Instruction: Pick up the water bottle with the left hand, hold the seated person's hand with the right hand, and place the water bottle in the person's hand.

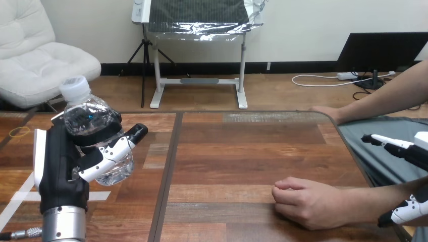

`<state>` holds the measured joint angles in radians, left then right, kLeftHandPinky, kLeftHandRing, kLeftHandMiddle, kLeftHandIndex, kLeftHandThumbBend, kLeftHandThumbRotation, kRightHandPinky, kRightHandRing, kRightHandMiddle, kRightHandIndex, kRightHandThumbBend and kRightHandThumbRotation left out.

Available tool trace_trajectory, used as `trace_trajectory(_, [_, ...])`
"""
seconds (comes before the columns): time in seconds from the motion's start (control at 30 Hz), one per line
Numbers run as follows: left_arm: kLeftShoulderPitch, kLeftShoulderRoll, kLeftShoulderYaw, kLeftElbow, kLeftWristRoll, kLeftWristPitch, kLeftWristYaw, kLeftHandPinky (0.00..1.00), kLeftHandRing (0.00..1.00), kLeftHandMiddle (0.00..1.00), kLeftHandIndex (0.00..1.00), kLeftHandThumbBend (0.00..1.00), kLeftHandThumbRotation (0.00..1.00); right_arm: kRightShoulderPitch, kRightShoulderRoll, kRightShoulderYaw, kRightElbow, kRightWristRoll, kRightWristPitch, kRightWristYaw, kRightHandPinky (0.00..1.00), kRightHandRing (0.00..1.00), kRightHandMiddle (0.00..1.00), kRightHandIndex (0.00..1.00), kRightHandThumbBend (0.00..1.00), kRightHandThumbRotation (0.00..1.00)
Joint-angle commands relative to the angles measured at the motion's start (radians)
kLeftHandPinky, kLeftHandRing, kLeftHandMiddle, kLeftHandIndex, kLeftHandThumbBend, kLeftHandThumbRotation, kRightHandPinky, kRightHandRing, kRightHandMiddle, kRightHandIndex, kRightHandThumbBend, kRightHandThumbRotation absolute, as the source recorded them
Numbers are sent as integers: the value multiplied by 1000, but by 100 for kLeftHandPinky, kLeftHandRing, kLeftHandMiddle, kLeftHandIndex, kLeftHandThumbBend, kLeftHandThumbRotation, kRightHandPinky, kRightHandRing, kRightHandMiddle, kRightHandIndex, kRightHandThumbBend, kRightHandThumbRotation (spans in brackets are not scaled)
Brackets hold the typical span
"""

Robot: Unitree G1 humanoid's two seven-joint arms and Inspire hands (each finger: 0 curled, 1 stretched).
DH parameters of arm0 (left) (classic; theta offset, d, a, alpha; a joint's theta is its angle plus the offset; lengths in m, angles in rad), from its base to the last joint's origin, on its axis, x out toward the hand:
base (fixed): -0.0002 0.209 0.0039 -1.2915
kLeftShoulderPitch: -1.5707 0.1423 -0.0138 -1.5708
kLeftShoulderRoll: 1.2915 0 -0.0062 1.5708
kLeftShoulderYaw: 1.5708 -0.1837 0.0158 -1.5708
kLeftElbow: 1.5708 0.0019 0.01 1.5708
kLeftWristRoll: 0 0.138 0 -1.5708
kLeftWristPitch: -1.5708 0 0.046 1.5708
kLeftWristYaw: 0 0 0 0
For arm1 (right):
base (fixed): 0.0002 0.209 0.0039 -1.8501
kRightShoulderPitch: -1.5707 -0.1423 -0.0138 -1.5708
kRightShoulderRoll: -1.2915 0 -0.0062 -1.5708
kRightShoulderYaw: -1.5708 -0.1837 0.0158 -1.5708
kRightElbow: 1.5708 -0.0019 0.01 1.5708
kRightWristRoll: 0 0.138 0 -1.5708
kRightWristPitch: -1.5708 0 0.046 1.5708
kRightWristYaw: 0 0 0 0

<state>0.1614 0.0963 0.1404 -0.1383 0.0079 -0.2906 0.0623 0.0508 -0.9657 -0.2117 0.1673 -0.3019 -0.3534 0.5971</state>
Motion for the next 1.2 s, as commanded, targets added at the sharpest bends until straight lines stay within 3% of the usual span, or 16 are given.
trace_trajectory(0.0, [-69,5,6,-35,0,-17,0,18,23,29,37,51,0,-78,-41,30,19,-41,-31,-34,100,99,98,98,100,28])
trace_trajectory(0.5, [-71,4,4,-28,12,-23,5,18,23,29,37,50,0,-131,-26,92,32,-112,-72,-61,100,96,95,94,100,24])
trace_trajectory(0.77, [-70,1,-1,-34,16,-15,8,18,23,28,37,50,0,-179,-19,137,79,-155,-149,-110,97,93,92,90,100,23])
trace_trajectory(1.17, [-78,3,2,-15,7,-29,3,18,23,28,37,50,0,-239,-11,204,141,-223,-201,-165,91,88,88,87,100,23])
